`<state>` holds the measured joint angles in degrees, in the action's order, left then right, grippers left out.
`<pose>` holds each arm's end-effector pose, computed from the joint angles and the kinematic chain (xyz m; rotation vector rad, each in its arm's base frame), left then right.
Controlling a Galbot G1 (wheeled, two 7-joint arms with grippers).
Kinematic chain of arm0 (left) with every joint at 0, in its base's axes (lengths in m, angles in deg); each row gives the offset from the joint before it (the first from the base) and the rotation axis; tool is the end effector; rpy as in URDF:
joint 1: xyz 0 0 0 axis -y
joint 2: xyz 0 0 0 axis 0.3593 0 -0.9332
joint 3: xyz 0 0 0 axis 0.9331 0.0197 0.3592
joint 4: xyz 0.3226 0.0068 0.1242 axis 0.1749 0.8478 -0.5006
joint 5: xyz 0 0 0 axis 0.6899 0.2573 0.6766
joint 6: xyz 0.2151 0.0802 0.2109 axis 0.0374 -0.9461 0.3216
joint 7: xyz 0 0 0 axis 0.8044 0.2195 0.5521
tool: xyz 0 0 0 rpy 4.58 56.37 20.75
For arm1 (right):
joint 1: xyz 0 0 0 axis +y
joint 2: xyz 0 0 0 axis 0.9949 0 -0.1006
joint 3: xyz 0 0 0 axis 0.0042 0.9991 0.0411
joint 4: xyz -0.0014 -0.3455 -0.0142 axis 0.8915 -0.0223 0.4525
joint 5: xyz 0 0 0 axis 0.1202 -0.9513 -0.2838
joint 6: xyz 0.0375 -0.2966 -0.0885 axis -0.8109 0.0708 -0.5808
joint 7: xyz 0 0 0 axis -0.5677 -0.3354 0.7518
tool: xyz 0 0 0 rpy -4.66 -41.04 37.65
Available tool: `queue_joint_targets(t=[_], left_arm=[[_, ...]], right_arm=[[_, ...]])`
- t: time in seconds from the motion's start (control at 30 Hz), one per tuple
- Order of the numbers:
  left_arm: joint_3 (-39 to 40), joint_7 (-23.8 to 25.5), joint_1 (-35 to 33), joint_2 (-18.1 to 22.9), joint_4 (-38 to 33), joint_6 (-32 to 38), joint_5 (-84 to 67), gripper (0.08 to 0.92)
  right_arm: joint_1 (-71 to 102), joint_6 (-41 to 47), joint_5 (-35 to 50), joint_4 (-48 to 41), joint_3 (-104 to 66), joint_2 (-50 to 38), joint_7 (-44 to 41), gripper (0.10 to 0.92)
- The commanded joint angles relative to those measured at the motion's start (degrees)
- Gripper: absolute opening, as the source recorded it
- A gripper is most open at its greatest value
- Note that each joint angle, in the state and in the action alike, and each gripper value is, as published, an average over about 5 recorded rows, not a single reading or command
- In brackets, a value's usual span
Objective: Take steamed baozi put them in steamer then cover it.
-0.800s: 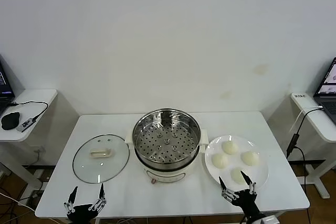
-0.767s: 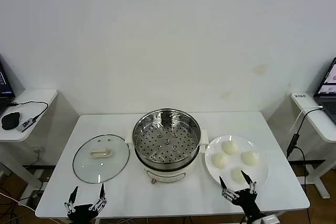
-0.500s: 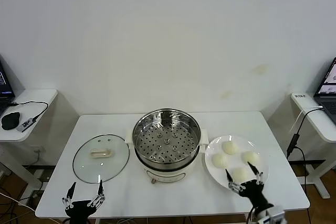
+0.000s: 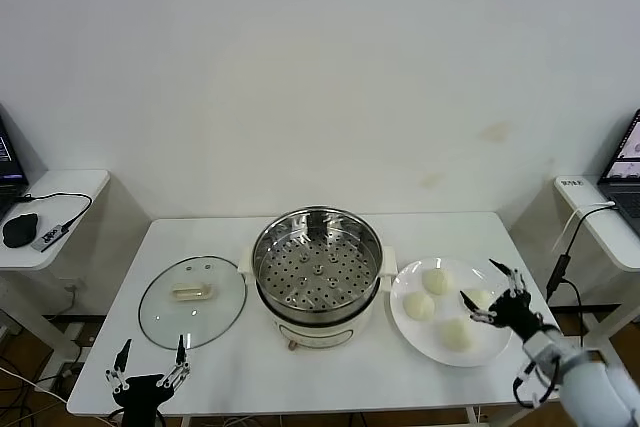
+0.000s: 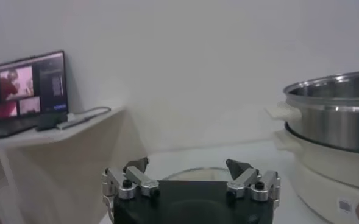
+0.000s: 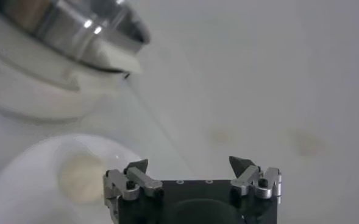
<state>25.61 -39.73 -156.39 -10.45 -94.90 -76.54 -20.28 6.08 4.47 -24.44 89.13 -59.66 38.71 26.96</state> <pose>0.0628 0.0654 -0.3081 0.3084 -2.9709 -0.2805 0.2606 -0.2078 -0.2229 0.8111 -2.3665 1.5170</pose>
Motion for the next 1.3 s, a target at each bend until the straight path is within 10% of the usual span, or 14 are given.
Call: queue_joint_targets(t=[0.03,0.57,1.3], left_arm=[[-0.31,-0.35,0.29,0.06,-0.29,0.1,1.12,0.823],[-1.32,-1.7,1.61,0.79,-0.19,-0.04,0.45,0.823],[-4.58,-1.51,2.98,-0.51,-0.45,-0.41,-0.56,0.823]], right_arm=[[-12.77,0.64,-3.61,-5.17,9.36,-13.01,-9.12,0.823],[-67.37,3.31,5.92,-24.29,72.88,-13.76,-26.43,0.823],[-71.0,4.07,4.64,-43.27,78.63,5.36,-26.46,0.823]])
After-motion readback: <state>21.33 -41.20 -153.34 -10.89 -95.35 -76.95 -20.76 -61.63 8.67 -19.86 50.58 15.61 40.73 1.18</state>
